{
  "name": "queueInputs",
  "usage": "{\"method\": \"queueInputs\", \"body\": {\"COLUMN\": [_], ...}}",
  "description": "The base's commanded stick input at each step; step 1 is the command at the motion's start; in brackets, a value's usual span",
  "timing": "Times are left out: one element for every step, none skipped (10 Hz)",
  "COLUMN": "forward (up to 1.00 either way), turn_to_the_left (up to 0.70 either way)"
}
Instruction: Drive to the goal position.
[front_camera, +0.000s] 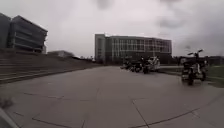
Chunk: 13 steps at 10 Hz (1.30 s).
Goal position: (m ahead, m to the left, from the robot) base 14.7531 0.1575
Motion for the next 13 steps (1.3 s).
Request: {"method": "queueInputs", "body": {"forward": [1.00,0.77,0.00,0.00,0.00,0.00,0.00,0.00,0.00,0.00,0.00,0.00,0.00], "turn_to_the_left": [0.00,0.00,0.03,0.35,0.00,0.00,0.00,0.00,0.00,0.00,0.00,0.14,0.45]}}
